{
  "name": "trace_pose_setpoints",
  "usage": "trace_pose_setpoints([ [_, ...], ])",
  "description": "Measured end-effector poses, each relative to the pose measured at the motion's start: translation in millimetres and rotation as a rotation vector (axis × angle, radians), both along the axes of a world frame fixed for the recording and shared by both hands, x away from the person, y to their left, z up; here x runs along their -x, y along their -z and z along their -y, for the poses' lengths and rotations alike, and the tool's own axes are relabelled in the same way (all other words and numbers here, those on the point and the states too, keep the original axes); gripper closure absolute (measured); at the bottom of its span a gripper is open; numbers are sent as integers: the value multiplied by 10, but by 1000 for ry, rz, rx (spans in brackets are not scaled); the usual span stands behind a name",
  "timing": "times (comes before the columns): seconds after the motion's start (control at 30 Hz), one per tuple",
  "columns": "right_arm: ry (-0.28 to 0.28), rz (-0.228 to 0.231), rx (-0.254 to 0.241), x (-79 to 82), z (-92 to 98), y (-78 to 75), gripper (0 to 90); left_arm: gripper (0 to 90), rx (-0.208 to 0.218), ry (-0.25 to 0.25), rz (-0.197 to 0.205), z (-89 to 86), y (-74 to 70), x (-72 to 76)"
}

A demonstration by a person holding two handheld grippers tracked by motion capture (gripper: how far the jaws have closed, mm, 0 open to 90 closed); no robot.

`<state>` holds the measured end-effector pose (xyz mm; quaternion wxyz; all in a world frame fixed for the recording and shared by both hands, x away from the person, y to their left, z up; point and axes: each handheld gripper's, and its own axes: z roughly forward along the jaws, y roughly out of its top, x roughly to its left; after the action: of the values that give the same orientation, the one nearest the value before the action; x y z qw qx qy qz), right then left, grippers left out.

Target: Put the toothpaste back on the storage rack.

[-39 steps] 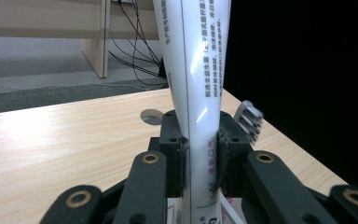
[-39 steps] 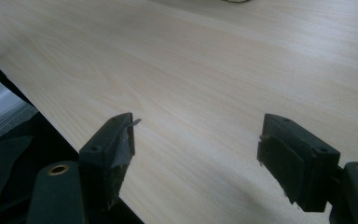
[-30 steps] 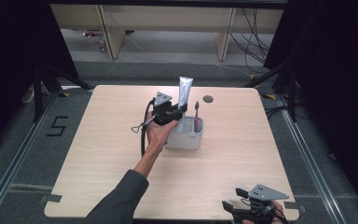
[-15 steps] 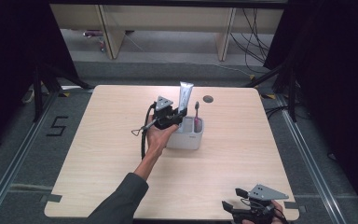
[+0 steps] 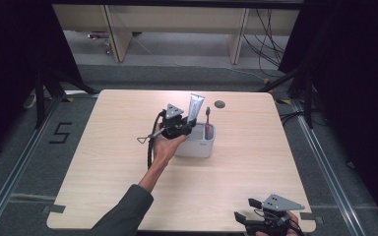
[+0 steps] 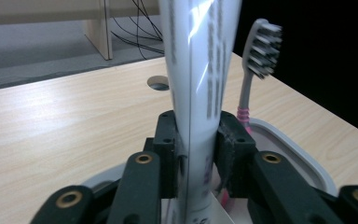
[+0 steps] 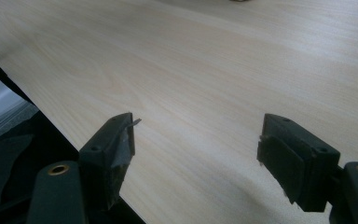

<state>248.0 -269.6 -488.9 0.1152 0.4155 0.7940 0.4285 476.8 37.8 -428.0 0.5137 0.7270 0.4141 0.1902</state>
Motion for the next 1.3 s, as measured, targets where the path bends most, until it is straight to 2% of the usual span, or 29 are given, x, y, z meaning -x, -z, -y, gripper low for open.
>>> trace_pose_setpoints([
  [0.07,1,0,1,0,1,1,271,700,-38,5,2,4,13,17],
  [0.2,0,-10,-3,0,-5,3,272,670,-44,10,-17,-3,27,40],
  [0.27,0,-8,-2,-1,-5,5,271,645,-27,3,-20,-7,16,52],
  [0.3,0,-9,-3,-1,-5,5,271,627,-14,5,-8,-14,2,61],
  [0.4,2,-5,1,0,0,2,271,554,13,-1,17,-40,-105,100],
  [0.47,0,-8,-1,-2,-2,6,271,539,19,6,24,-50,-180,131],
  [0.53,1,-2,-3,-1,-8,8,271,511,2,16,30,-59,-228,162],
  [0.7,0,-2,-4,1,-9,9,271,460,11,12,24,-104,-264,209],
  [0.77,0,1,-1,-1,-11,12,271,447,1,9,30,-130,-277,224],
  [0.87,0,-4,-3,0,-10,11,271,421,13,7,35,-167,-313,251],
  [0.97,4,-5,14,4,-2,1,271,393,20,8,29,-207,-364,289],
  [1.0,4,-4,14,3,-4,2,271,378,7,10,28,-234,-395,315],
  [1.07,3,-2,15,2,-4,3,271,376,4,8,27,-248,-408,330],
  [1.13,-5,-5,-7,-2,-16,17,271,369,11,5,17,-273,-426,352],
  [1.3,1,-1,6,2,-14,12,271,362,-3,6,9,-337,-446,394],
])
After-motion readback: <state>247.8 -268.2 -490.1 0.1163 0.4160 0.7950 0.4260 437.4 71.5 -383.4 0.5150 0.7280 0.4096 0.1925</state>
